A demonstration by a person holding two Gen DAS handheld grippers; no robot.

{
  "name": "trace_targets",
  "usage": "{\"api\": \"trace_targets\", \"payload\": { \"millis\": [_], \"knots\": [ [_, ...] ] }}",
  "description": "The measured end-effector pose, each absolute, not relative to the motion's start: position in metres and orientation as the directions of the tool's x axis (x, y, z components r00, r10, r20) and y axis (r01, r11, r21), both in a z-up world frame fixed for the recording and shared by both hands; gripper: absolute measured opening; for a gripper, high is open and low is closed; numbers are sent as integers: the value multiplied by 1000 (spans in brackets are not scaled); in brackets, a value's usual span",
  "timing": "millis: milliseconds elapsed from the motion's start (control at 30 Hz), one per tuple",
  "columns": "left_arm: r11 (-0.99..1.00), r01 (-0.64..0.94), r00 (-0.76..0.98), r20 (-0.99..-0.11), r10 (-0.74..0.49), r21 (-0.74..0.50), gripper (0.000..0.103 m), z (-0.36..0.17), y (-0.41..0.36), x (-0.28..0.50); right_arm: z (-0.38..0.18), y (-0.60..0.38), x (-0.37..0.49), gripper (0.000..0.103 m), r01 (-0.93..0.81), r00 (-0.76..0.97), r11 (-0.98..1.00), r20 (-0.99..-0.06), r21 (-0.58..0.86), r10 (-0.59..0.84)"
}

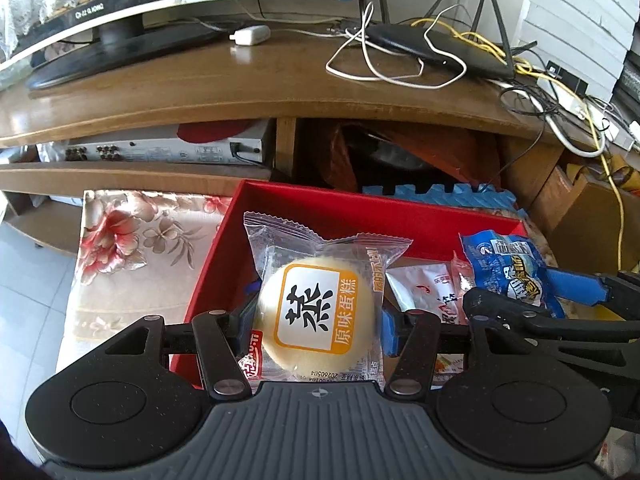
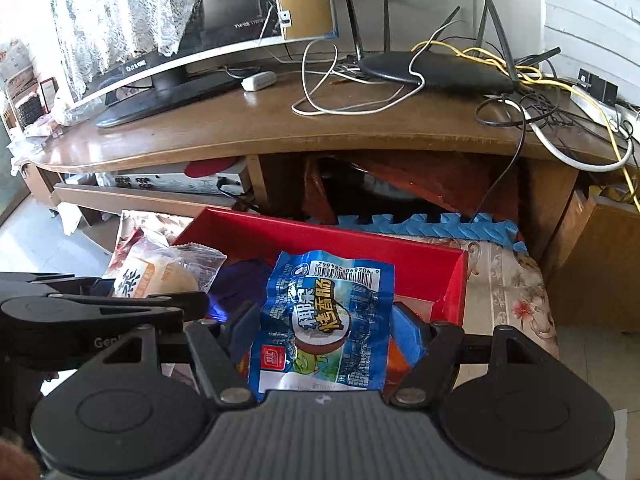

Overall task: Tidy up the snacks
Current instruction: 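Carry the cake and sausage packet over the red box and lower them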

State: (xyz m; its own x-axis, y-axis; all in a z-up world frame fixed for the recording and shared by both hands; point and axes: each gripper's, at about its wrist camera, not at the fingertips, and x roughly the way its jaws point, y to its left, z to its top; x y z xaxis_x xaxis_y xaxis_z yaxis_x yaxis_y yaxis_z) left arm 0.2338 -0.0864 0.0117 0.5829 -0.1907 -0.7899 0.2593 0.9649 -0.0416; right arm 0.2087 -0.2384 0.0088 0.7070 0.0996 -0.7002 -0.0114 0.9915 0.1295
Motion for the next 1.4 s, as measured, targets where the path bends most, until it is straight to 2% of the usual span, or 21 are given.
{"api": "trace_targets", "payload": {
  "millis": [1133,1400],
  "knots": [
    [967,255,543,-830,-127,18,64,-22,-95,250,-33,-241,238,62,-2,639,997,-767,75,59],
    [966,254,561,-819,-115,38,72,-19,-93,248,-31,-241,237,64,2,641,998,-766,67,50]
  ]
}}
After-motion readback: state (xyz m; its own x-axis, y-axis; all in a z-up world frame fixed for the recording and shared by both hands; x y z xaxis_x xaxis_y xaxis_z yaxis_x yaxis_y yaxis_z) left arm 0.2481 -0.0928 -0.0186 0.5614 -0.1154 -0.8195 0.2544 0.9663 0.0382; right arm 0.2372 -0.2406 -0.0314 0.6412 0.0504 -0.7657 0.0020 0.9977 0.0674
